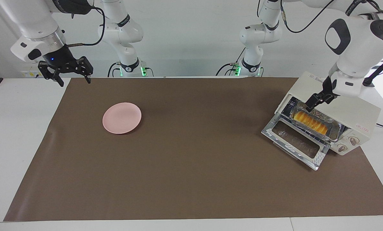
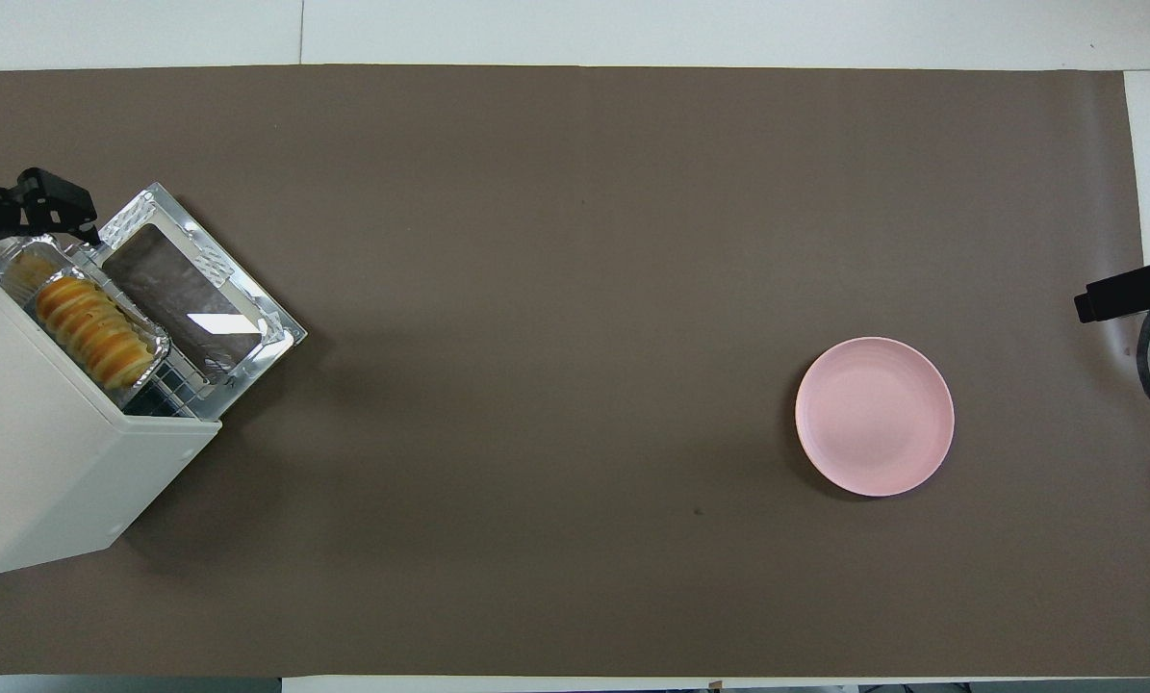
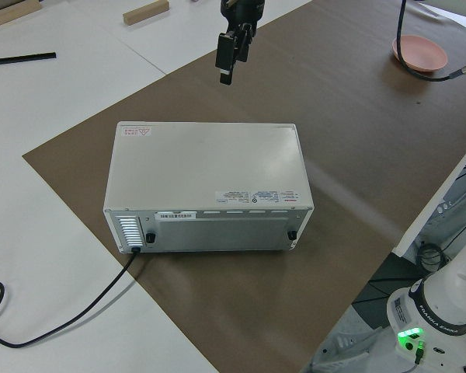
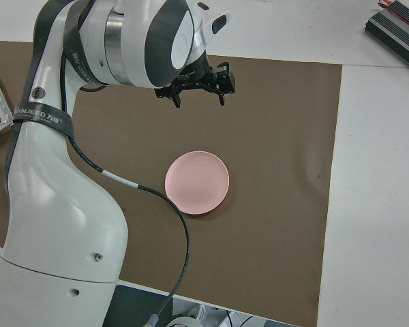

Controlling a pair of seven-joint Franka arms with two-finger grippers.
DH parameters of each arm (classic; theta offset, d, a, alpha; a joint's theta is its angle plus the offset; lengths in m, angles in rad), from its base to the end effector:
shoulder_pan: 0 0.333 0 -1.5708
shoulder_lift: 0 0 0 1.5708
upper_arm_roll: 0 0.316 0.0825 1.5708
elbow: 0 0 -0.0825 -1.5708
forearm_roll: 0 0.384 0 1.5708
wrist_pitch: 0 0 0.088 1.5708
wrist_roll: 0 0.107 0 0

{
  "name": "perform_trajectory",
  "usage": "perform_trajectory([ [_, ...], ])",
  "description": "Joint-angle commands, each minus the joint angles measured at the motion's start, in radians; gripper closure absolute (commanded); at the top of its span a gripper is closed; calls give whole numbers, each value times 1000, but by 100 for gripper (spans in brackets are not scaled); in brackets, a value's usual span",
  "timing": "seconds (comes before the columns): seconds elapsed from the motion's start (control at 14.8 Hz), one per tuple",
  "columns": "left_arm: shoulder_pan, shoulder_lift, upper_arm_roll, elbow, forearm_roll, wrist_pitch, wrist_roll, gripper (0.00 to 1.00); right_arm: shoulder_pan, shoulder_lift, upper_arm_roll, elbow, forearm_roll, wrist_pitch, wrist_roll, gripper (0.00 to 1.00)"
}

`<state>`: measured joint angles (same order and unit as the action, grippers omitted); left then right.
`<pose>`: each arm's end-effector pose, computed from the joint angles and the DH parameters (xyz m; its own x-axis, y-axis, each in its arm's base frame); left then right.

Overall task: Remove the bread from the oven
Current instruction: 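Reach the left gripper into the oven toward the foil tray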

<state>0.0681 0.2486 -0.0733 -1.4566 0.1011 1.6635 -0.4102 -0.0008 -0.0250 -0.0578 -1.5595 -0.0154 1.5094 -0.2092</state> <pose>0.6327 0.0118 0.5394 0.9227 0.3854 -0.0052 0.3834 -0.9190 -0.0918 0.5396 -0.0338 0.6382 0.9884 0.1492 -0.0275 0.1494 -0.9887 0.0084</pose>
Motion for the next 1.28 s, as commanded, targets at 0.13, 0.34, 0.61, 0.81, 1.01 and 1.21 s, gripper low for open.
perform_trajectory([
  [0.13,1,166,32,128,42,73,-120,0,-16,-6,13,-8,-8,-6,-12,0],
  [0.34,1,121,35,-29,62,198,-248,0,-16,-6,12,-8,-8,-6,-12,0],
  [0.61,2,78,36,-143,63,254,-253,0,-16,-6,12,-8,-8,-6,-12,0],
  [0.81,1,45,40,-234,63,318,-256,0,-16,-6,12,-8,-8,-6,-12,0],
  [1.01,2,21,40,-292,63,357,-256,0,-16,-6,12,-8,-8,-6,-12,0],
  [1.21,1,23,40,-306,63,369,-268,0,-16,-6,12,-8,-8,-5,-12,0],
])
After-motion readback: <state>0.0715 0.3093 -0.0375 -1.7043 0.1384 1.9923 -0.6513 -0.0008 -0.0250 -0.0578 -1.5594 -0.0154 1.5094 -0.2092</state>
